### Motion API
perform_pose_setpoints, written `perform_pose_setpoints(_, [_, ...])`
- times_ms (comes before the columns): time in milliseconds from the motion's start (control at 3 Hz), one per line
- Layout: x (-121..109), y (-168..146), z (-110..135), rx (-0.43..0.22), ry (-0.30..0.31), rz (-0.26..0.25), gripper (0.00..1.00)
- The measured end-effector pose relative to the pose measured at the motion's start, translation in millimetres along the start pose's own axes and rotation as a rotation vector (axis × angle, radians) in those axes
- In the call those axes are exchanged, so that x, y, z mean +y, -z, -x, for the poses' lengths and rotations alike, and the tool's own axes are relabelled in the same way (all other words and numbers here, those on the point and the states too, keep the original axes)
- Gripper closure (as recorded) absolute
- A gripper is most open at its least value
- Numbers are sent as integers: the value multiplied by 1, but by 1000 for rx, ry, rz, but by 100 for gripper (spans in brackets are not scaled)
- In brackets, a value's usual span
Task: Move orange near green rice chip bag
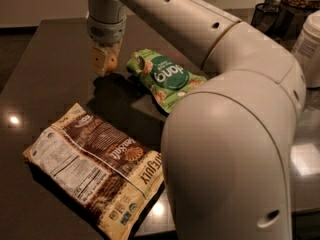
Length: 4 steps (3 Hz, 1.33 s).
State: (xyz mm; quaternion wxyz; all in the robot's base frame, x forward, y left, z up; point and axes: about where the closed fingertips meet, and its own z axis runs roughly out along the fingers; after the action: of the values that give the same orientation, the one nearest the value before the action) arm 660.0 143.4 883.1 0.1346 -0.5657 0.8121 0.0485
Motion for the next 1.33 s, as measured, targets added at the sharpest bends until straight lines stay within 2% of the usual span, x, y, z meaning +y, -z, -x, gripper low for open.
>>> perform_pose_setpoints(333, [1, -4, -16, 15, 29, 36, 78])
perform_pose_setpoints(667, [2, -15, -18, -4, 52, 73, 46])
perform_pose_setpoints(1333, [-1, -30, -17, -18, 68, 106, 2])
